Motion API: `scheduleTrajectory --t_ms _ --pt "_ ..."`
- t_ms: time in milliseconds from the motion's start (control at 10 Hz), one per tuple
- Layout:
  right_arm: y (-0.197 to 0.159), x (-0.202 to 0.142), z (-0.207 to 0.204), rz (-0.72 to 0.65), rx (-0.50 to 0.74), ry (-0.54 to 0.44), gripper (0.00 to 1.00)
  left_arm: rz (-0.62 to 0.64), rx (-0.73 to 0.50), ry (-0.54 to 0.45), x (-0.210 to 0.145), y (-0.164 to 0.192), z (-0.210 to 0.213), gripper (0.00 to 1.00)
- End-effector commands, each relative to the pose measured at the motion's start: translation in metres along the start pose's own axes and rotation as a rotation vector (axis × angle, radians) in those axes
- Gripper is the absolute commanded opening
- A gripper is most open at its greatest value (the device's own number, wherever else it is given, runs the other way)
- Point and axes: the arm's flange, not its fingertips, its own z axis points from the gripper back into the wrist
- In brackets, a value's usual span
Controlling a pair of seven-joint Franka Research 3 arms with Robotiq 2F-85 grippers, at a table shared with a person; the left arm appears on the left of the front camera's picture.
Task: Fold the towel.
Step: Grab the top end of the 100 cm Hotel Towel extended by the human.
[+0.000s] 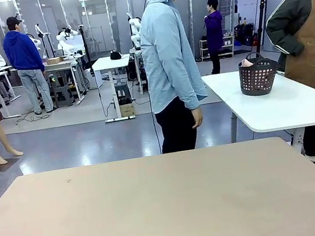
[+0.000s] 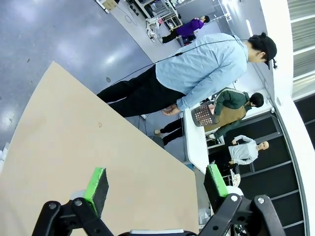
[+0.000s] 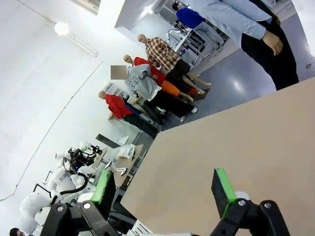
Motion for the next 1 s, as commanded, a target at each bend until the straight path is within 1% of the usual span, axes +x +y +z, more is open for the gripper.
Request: scheduleTrajectory --t_ms 0,900 --pt "0.0007 0.0036 -0.0007 0.011 0.007 -0.009 1.0 -0.008 -0.021 0.0 0.0018 0.0003 -0.0019 1.0" --pt "0.0007 0.0036 -0.0007 0.011 0.007 -0.009 1.0 -0.008 -0.021 0.0 0.0018 0.0003 -0.0019 1.0"
